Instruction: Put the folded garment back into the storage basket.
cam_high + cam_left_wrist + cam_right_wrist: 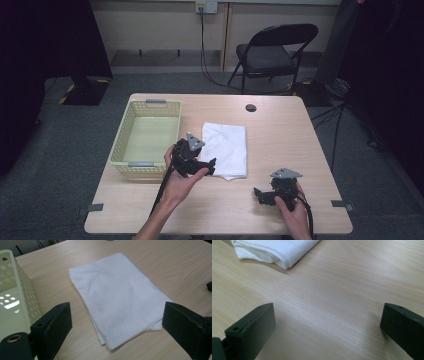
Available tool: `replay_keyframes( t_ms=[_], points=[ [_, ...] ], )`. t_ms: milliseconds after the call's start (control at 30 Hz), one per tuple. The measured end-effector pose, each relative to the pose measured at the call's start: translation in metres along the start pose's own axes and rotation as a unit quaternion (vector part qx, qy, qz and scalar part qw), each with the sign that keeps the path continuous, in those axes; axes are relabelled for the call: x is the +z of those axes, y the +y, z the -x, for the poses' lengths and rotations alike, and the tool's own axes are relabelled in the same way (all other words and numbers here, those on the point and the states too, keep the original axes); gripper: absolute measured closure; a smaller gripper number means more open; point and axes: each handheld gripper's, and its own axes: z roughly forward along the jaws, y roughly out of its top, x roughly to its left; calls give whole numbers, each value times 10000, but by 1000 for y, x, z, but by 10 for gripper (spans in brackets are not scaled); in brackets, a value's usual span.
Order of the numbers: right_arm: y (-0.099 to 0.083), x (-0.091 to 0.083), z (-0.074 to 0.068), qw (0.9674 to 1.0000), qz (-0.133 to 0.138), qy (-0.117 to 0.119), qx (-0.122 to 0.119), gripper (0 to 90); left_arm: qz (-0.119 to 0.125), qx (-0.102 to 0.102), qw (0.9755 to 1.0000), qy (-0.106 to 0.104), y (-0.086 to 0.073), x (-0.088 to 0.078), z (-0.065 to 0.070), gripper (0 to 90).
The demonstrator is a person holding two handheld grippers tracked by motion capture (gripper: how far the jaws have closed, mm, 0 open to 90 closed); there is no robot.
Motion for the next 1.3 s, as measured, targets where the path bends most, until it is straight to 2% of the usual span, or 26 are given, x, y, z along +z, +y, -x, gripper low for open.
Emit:
replay_keyframes(
  t_ms=[100,200,367,567,800,1167,1300],
  points=[
    [0,0,0,10000,-1,1,1,0,2,26,10000,-14,3,2,0,86],
    [0,0,0,10000,0,1,0,0,39,69,9999,-150,6,2,-2,81],
    [0,0,0,10000,0,3,-1,0,69,115,9998,-121,13,1,-4,80],
    [0,0,0,10000,0,3,-2,0,117,75,9999,-101,23,1,-9,79],
    [0,0,0,10000,0,3,-2,0,84,16,9999,-116,29,12,-11,76],
    [0,0,0,10000,1,3,-2,0,125,-195,9997,-108,37,23,-19,75],
    [0,0,0,10000,0,3,-2,0,79,-111,9998,-160,38,31,-17,74]
  ],
)
